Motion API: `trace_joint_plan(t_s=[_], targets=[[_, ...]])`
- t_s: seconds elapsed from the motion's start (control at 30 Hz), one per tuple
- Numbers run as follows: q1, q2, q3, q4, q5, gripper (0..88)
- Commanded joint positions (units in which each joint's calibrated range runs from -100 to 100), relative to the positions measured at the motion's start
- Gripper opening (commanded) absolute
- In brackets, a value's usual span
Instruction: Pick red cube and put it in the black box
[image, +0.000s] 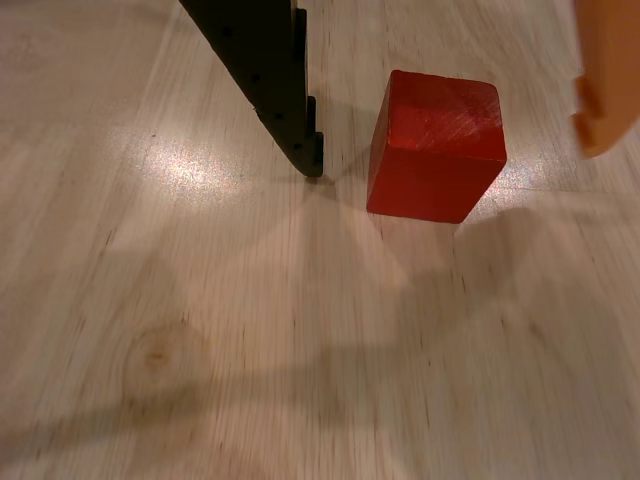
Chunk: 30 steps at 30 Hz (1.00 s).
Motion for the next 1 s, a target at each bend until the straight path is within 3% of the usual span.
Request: trace_joint_plan(t_s=[0.0,0.1,0.43,0.73,0.97], targets=[[-0.28,-0.61,-3.12,-0.47,-0.13,24.4],[-0.28,-0.61,-3.12,-0.47,-0.19,16.3],[-0.35,-0.69,-3.12,-0.55,-0.19,3.5],[-0.43,-12.39,-1.49,2.15,0.72,2.4],[-8.41,-27.18,5.39,10.83,4.86,2.3]])
